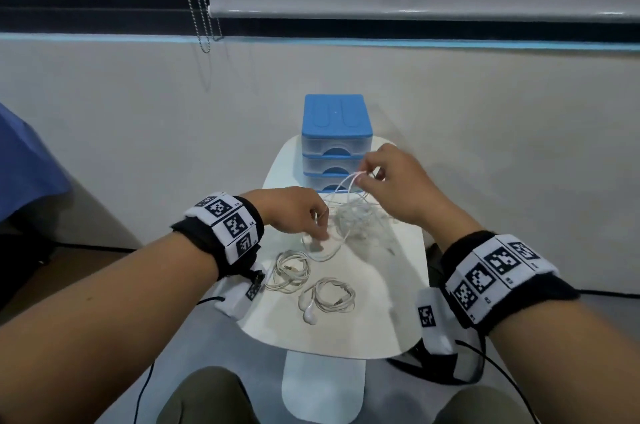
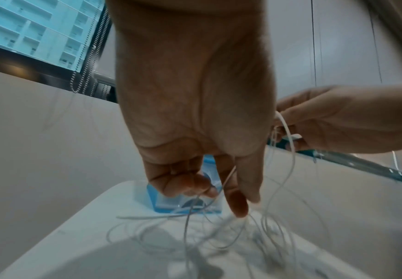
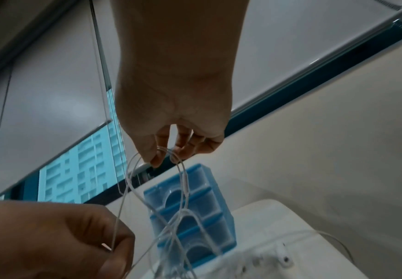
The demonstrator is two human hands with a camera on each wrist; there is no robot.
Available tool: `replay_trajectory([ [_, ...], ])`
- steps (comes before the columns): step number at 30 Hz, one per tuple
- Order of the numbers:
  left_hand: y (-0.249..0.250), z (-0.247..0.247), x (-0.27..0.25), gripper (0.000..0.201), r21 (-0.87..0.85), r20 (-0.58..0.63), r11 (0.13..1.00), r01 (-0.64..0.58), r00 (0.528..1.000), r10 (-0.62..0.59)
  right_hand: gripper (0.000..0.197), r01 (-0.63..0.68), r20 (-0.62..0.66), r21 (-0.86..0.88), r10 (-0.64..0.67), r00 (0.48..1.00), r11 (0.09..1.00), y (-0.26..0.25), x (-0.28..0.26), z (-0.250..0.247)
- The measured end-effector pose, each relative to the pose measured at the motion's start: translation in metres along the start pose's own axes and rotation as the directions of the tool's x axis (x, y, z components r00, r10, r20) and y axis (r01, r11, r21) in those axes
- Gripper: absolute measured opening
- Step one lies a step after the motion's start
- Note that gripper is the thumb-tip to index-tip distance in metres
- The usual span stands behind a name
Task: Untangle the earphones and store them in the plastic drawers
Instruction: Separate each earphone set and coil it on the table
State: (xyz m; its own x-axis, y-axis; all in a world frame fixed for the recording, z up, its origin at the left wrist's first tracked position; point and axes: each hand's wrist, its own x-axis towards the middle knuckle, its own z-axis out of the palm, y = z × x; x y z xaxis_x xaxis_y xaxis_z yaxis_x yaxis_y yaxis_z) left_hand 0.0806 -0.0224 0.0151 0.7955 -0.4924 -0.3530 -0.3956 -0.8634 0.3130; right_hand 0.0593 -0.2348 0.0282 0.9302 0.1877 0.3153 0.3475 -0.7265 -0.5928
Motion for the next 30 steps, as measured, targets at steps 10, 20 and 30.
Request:
replay_trajectory([
  [10, 0.008, -0.058, -0.035, 0.044, -0.483, -0.551, 0.846, -0.226, 0.829, -0.093, 0.031, -0.015, -0.423, 0.432, 0.218, 0.88, 0.902, -0.02, -0.011, -0.056],
  [20, 0.015, -0.065, -0.05, 0.047, -0.716, -0.457, 0.686, -0.128, 0.83, -0.321, 0.012, -0.305, 0.188, 0.373, 0.25, 0.95, 0.876, 0.007, -0.028, -0.019],
  [30, -0.022, -0.055, -0.047, 0.039, -0.653, -0.411, 0.757, 0.014, 0.833, -0.37, 0.032, -0.449, 0.178, 0.421, 0.414, 0.893, 0.788, 0.039, -0.034, -0.013],
])
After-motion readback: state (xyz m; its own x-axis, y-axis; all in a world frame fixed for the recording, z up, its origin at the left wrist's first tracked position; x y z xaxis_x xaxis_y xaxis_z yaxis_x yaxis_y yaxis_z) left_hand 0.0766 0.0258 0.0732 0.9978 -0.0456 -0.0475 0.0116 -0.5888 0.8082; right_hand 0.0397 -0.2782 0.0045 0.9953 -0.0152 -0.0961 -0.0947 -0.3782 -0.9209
